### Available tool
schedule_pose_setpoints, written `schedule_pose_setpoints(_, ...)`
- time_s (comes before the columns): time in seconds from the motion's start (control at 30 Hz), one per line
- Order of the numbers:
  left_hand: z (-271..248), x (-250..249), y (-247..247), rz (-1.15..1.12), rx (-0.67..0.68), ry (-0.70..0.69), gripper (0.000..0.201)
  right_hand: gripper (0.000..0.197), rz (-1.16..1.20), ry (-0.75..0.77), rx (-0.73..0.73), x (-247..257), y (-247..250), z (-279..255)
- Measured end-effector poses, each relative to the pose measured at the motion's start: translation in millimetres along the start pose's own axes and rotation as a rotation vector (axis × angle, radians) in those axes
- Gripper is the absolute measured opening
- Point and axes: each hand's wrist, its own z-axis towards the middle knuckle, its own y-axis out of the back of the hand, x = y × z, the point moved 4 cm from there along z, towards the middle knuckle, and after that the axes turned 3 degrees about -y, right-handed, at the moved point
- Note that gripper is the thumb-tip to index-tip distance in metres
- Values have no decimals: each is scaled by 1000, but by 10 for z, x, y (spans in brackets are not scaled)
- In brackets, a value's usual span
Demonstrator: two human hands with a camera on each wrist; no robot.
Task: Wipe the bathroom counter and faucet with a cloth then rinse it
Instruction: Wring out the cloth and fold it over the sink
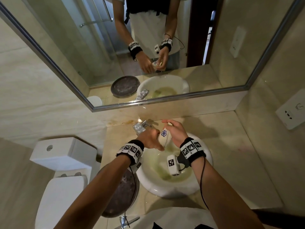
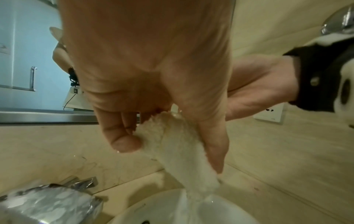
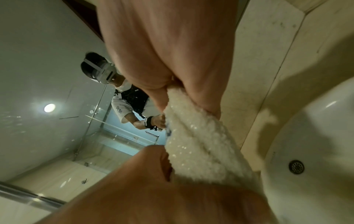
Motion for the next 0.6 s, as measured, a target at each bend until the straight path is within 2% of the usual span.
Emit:
schedule_pose_setpoints(0.1, -20, -80, -27, 99, -71, -24, 57, 20, 25, -37, -77, -82, 14, 31)
schedule_pose_setpoints(0.2, -28, -106, -55, 198, -150, -14, 55, 22, 36, -51, -137, -147, 39, 79)
schedule_pose_setpoints(0.6, -27, -249, -97, 400, -325, -28, 43, 24, 47, -73, -246, -202, 103, 196)
